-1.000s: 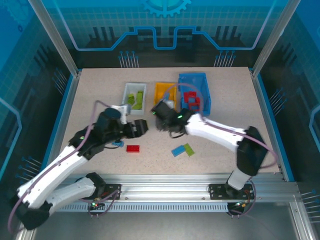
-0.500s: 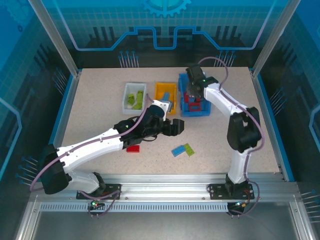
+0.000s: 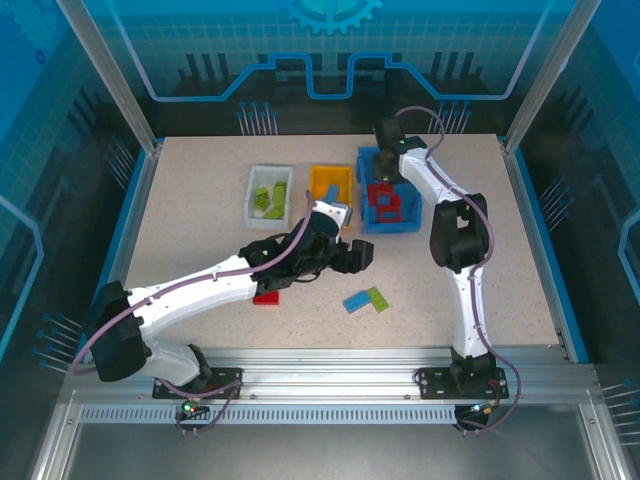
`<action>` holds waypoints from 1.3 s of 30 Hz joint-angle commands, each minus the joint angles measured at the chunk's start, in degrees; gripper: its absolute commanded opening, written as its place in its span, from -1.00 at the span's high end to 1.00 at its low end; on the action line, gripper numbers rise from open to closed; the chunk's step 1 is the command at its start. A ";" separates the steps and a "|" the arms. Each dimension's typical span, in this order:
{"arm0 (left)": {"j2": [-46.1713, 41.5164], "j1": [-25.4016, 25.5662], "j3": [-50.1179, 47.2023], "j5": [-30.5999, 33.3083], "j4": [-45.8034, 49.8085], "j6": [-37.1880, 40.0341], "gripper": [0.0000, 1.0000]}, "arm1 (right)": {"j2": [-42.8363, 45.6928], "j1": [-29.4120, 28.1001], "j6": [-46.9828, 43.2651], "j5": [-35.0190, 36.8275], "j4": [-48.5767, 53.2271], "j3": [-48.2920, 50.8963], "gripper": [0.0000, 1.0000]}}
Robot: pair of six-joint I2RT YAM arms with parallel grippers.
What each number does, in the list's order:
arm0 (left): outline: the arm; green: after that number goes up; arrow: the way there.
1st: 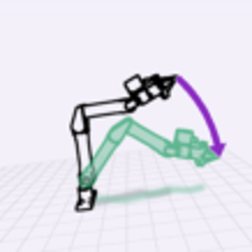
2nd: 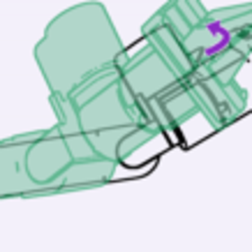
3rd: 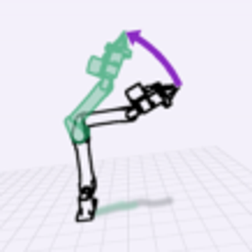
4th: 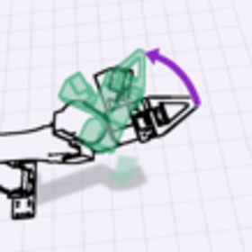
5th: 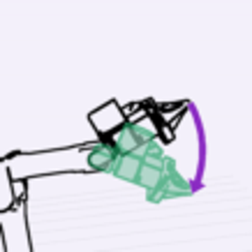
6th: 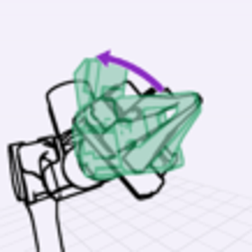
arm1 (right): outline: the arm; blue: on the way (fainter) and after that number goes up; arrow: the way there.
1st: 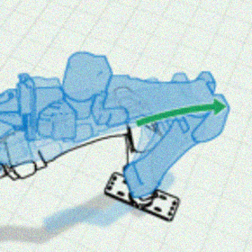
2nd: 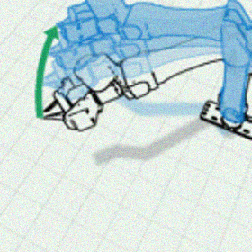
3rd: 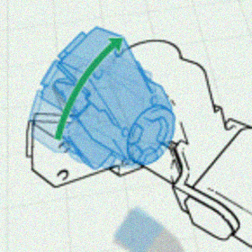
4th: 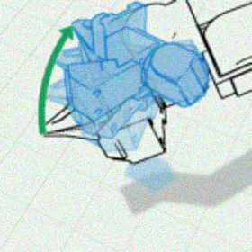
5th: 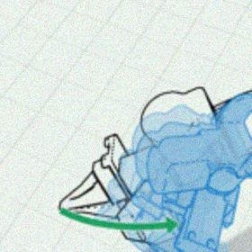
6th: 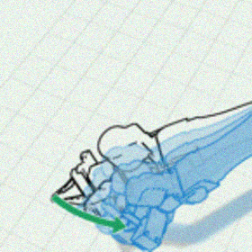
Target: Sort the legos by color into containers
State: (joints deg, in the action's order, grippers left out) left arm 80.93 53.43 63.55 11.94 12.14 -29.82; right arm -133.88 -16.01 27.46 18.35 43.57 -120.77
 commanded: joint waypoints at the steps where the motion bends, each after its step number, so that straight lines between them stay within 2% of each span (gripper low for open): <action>1: -2.96 0.50 -1.93 2.62 3.99 1.52 -0.66 | 0.31 0.54 -1.36 -1.74 1.72 -2.13 0.04; 7: -6.51 0.54 -5.40 3.30 7.40 1.69 -0.68 | 8.33 -0.90 -2.48 -2.38 -0.50 2.40 -0.17; 12: -6.64 0.54 -6.58 -0.01 8.49 5.06 -0.70 | 17.95 -2.85 -2.78 -1.64 -1.09 7.21 -0.14; 18: -2.58 1.60 -7.29 -4.37 9.62 11.66 -0.72 | 37.43 -5.61 -1.97 -0.77 -4.42 24.52 -0.16; 20: -0.72 2.88 -7.26 -6.56 8.88 16.53 -0.73 | 45.82 -6.59 -1.33 -2.53 -5.82 32.66 -0.20; 23: 5.12 4.69 -5.54 -6.23 9.46 23.77 -0.73 | 56.86 -7.62 0.65 -7.43 -6.15 43.66 -0.28; 29: 18.07 4.89 -0.61 -1.79 9.38 30.31 -0.77 | 78.95 -8.92 4.66 -23.30 -7.12 61.71 -0.51; 31: 21.16 4.84 0.70 -2.00 8.92 30.96 -0.79 | 85.01 -9.04 6.28 -25.55 -5.42 64.67 -0.55; 35: 25.58 4.85 1.97 -1.71 7.43 31.92 -0.80 | 93.80 -9.12 8.94 -25.71 -0.21 66.50 -0.56; 37: 26.93 4.88 2.41 -2.68 6.86 32.29 -0.72 | 95.88 -9.13 10.11 -25.73 1.00 66.77 -0.56; 39: 28.06 4.85 2.64 -3.79 6.22 32.28 -0.56 | 96.68 -9.15 10.73 -25.73 1.68 66.97 -0.56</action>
State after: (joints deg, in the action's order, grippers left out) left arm 107.24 58.28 64.49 8.75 20.21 0.38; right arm -37.45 -24.49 35.66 -5.39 42.17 -54.96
